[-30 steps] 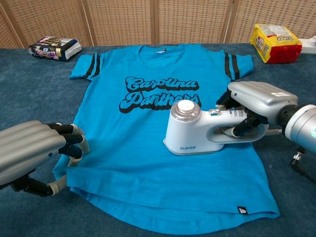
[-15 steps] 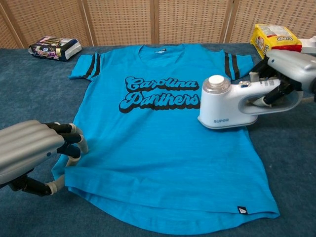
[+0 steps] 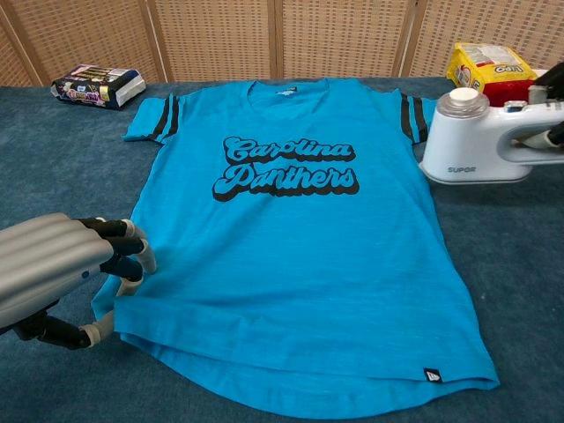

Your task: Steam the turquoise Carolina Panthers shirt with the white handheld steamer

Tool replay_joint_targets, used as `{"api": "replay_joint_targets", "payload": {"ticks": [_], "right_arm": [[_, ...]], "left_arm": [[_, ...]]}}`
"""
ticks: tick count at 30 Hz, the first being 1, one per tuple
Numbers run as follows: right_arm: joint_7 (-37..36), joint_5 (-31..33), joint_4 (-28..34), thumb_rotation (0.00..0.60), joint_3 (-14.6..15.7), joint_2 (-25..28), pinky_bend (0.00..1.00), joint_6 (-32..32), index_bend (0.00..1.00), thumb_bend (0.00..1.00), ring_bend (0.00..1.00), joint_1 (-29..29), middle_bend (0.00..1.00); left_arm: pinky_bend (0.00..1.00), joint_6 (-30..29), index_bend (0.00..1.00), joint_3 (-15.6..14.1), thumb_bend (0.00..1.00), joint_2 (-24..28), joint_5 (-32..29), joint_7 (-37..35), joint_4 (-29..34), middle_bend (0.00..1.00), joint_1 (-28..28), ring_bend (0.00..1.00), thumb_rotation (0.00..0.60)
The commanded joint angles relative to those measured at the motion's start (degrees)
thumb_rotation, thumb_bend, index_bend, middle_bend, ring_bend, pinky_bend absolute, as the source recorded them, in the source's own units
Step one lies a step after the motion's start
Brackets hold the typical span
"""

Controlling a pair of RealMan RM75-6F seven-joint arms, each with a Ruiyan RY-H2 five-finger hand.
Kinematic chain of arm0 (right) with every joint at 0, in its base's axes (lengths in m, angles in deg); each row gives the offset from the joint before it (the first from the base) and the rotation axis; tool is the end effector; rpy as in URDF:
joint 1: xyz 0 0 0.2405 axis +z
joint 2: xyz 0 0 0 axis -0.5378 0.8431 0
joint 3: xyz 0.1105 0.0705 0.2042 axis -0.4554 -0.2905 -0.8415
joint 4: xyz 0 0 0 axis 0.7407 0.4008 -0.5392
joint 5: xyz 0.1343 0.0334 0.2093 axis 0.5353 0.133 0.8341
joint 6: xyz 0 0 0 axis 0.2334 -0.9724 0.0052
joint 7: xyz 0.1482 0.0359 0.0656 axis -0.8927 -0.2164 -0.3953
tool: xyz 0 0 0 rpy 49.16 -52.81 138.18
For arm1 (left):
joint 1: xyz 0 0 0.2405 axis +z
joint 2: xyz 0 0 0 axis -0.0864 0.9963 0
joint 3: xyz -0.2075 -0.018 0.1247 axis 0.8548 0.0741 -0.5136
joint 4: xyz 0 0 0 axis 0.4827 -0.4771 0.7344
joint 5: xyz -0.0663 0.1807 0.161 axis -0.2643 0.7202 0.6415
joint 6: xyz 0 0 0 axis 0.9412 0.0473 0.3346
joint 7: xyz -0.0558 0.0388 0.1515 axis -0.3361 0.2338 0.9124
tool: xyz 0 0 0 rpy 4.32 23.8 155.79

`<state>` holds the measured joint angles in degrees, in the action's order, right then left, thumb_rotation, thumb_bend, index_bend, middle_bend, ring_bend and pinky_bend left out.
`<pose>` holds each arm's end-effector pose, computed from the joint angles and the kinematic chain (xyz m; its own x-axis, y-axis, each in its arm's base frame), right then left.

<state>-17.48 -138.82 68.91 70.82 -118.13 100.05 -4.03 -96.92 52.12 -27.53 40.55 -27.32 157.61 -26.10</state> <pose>-0.2453 -0.3715 0.0218 0.3043 -0.0425 0.9516 -0.9518 0.0257 0.3055 -0.1691 0.1842 -0.0829 0.6614 0.2347 0.7124 0.6880 -0.5681 -0.4516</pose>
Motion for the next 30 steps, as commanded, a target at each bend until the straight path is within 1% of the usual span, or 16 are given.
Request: {"api": "replay_joint_targets", "payload": {"ticks": [1,8,12,18,22,25,30], "right_arm": [[-1.11,0.70,-1.66,0.600,-0.10,0.58,0.67,-0.35,0.69,0.30,0.74,-0.75,0.71],[-4.84,1.64,-7.46,0.600,0.37,0.34,0.67,-1.85,0.69,0.29,0.73,-2.21,0.71],[-7.00,1.63,-11.70,0.600,1.01,-0.73,0.66,-4.12,0.67,0.29,0.72,-2.33,0.69],[-9.31,1.29,-15.63,0.600,1.43,-1.94,0.62,-6.15,0.66,0.28,0.69,-2.47,0.67],[-9.72,0.97,-16.33,0.600,1.63,-2.14,0.60,-6.87,0.65,0.28,0.67,-2.56,0.66],[-9.56,1.05,-16.31,0.600,1.58,-2.01,0.57,-7.19,0.64,0.27,0.65,-2.59,0.65],[-9.82,1.47,-15.07,0.600,1.68,-1.05,0.55,-8.82,0.61,0.26,0.62,-2.83,0.62]], "left_arm": [[0.25,0.07,0.58,-0.03,0.49,-0.06,-0.01,0.11,0.02,0.29,-0.01,0.16,0.392],[0.25,0.04,0.59,-0.17,0.49,-0.22,-0.13,0.83,0.32,0.29,0.16,0.16,0.390],[0.25,0.06,0.59,-0.35,0.49,-0.17,-0.16,1.09,0.46,0.29,0.27,0.16,0.391],[0.25,-0.09,0.59,-0.47,0.49,0.20,-0.21,1.28,0.78,0.29,0.44,0.16,0.392],[0.25,0.11,0.58,-0.42,0.49,0.11,-0.33,1.50,0.80,0.29,0.39,0.16,0.393],[0.25,0.10,0.59,-0.35,0.49,0.10,-0.34,1.71,0.86,0.29,0.36,0.16,0.382],[0.25,0.19,0.59,-0.34,0.47,0.59,-0.48,2.46,1.45,0.29,0.29,0.16,0.388]]}}
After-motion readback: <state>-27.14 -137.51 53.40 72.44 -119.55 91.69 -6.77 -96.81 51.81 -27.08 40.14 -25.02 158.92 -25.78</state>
